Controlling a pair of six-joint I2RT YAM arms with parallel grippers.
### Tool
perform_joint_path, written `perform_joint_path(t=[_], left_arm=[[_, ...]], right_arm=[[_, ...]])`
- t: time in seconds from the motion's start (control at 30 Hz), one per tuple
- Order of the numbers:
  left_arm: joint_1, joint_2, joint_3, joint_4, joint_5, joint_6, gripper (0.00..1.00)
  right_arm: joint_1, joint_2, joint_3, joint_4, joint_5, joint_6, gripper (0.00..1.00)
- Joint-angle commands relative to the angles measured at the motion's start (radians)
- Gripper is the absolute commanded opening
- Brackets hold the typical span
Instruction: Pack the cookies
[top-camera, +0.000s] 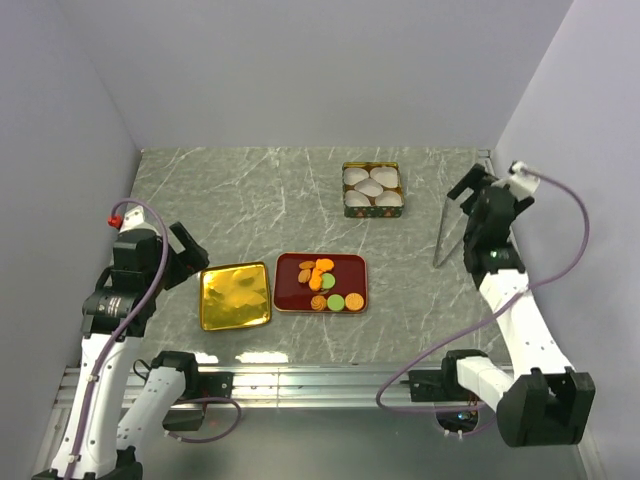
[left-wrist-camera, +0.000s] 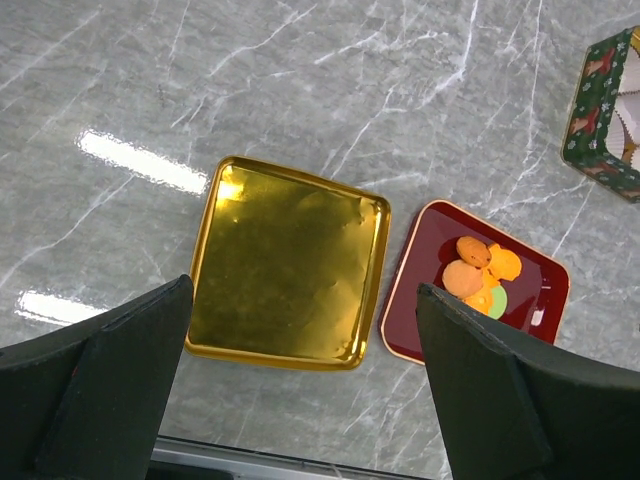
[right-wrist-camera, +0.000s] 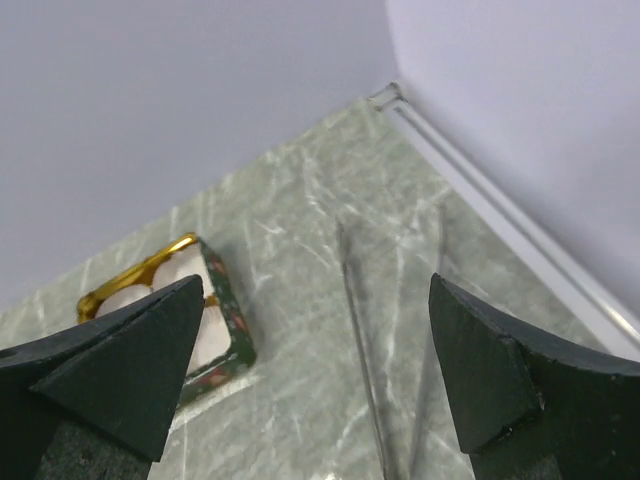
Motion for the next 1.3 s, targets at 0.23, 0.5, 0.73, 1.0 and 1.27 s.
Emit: perform_joint_path(t=[0.23,0.5,0.73,1.0,1.27], left_arm=[[-0.02,-0.022,-0.05,0.027,-0.005,-0.059,0.99],[-0.043,0.001,-0.071,0.041,0.018,-0.057,0.99],[-0.046,0.04,-0.076,0.049,0.054,-0.036,0.99],[-0.046,0.058,-0.079,0.05,0.055,-0.037,0.99],[-0.046,0.086,-0.079,0.044,0.032,-0.054,0.99]], right_arm=[[-0.011,0.211,0.352,-0.718,-0.099,0.153,1.0],[-0.076,0.538,0.516,-0.996,-0.291,0.168,1.0],[-0.111,0.663,0.547,-0.999,-0.352,0.177,1.0],[-0.163,0.786,0.585,-0.976,-0.345,0.139,1.0],[-0.206,0.924,0.706,-0.987,-0.369,0.071,1.0]])
